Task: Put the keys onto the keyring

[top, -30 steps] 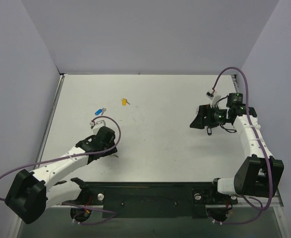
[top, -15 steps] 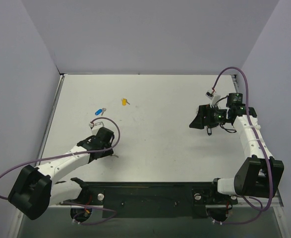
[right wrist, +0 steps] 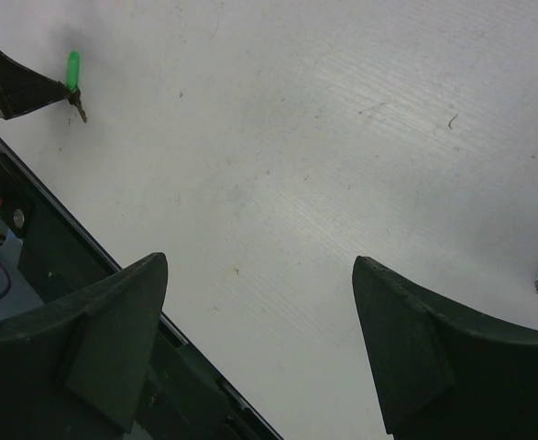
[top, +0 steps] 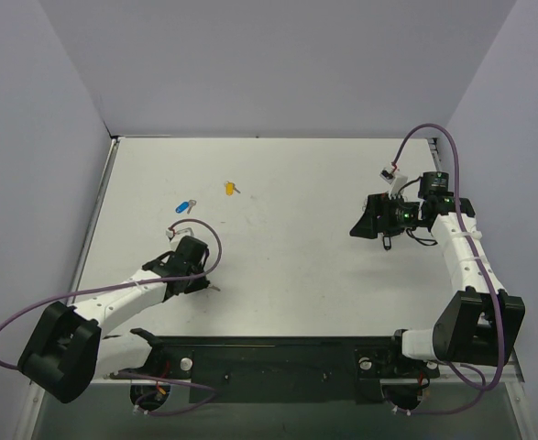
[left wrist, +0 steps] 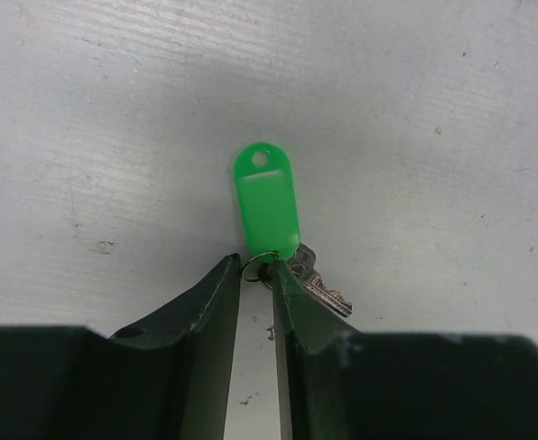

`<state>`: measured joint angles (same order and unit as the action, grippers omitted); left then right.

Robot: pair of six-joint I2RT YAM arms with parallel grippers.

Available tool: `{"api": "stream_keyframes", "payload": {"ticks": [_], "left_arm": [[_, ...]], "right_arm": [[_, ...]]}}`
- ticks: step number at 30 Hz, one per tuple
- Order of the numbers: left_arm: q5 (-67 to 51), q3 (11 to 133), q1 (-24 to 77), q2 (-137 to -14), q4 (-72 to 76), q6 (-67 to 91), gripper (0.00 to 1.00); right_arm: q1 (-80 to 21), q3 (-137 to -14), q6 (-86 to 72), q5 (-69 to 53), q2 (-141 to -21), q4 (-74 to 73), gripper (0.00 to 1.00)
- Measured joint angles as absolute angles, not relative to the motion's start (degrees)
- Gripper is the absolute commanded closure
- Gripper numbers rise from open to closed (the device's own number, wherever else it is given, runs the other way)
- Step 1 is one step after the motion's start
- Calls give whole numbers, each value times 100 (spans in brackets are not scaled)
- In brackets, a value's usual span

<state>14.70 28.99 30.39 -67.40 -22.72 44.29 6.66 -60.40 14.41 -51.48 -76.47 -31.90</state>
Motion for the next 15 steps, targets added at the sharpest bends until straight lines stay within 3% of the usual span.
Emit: {"api": "stream_keyframes", "payload": {"ticks": [15], "left_arm": [[1389,2860,2993,-6632,-2246,4434,77]], "right_arm": [[666,-6036,1441,-5151,-7647,-3190,23]]}}
